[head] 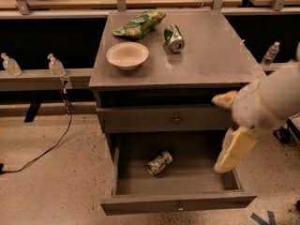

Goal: Pick 7up can from middle drawer and place on counter

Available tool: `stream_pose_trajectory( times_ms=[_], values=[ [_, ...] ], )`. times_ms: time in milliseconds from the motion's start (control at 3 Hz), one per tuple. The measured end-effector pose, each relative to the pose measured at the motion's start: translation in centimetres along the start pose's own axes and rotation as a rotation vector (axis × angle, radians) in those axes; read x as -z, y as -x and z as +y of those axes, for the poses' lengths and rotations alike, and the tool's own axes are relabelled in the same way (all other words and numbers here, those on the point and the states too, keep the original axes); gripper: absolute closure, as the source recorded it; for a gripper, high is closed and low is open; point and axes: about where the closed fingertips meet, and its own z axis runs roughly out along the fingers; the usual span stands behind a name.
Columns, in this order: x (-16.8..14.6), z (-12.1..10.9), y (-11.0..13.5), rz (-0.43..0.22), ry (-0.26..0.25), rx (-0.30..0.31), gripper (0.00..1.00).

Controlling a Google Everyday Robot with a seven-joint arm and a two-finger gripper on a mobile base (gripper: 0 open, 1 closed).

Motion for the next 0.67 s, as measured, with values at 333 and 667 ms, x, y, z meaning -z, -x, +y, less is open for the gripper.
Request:
stream_pose_trajectory(
  times_ms=[333, 667],
  values=[
    [-4.8, 1.8, -0.5, -0.113, 0.055, -0.005, 0.0],
    [-5.9, 1.4, -0.9, -0.128, 0.074, -0.016, 0.0]
  ],
)
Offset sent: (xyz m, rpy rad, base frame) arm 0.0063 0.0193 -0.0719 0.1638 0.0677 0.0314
